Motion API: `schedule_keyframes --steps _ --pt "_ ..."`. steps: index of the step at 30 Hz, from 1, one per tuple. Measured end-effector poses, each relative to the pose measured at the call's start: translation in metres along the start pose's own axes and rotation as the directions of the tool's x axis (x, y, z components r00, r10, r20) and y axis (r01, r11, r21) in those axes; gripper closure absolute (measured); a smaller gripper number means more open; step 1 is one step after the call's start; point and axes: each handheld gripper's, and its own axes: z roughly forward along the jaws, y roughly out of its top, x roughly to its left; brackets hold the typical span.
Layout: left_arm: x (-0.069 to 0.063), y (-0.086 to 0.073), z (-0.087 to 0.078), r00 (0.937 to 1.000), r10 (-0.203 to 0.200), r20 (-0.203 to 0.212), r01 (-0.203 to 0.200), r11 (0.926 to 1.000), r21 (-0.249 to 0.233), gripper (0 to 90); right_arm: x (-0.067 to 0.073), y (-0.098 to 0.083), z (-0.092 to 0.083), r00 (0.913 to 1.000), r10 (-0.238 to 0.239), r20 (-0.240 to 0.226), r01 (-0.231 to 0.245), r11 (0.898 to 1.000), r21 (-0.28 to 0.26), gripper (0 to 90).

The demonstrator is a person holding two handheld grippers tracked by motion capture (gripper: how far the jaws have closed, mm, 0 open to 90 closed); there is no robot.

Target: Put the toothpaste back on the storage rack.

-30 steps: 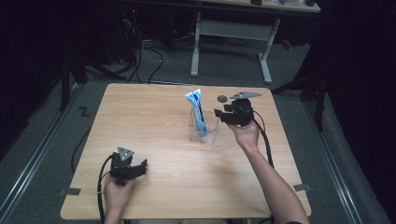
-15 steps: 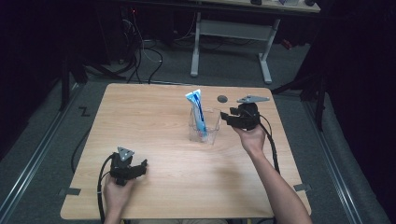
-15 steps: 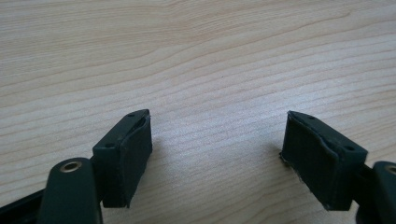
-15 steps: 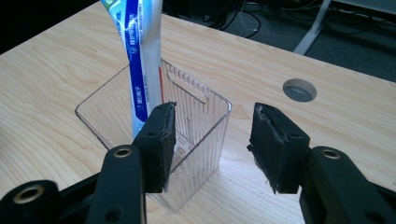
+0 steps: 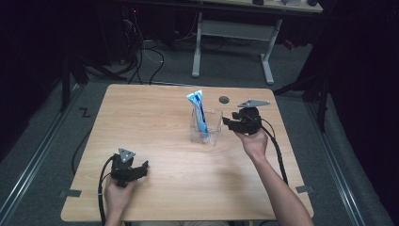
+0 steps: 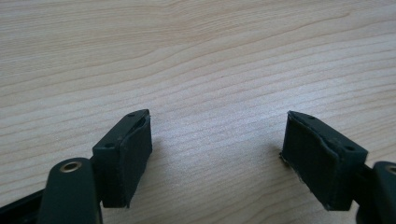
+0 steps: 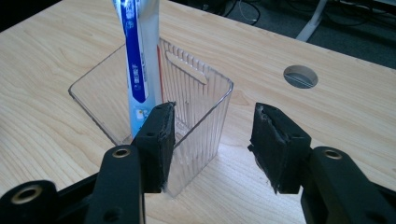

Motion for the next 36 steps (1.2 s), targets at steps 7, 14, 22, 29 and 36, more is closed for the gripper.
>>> schedule_keyframes --steps 7,14,22,29,36 --pt "0.000 0.000 0.000 1.0000 0.001 0.001 -0.001 1.0000 0.000 24.3 -0.003 -0.019 0.011 0.9997 0.023 0.007 -0.024 0.999 0.045 49.7" --pt "0.000 0.000 0.000 1.0000 0.002 0.001 -0.002 1.0000 0.000 24.3 -0.003 -0.032 0.015 0.9988 0.050 0.003 -0.050 0.997 0.051 49.9" --pt "0.000 0.000 0.000 1.0000 0.001 0.001 -0.001 1.0000 0.000 24.3 -0.002 -0.044 0.016 0.9982 0.059 0.009 -0.060 0.997 0.045 50.7" --pt "0.000 0.000 0.000 1.0000 0.001 0.001 -0.001 1.0000 0.000 24.3 -0.004 -0.055 0.014 0.9971 0.074 0.019 -0.074 0.996 0.039 51.2" --pt "0.000 0.000 0.000 1.0000 0.001 0.001 -0.001 1.0000 0.000 24.3 -0.006 -0.066 0.014 0.9955 0.091 0.028 -0.092 0.994 0.050 51.7"
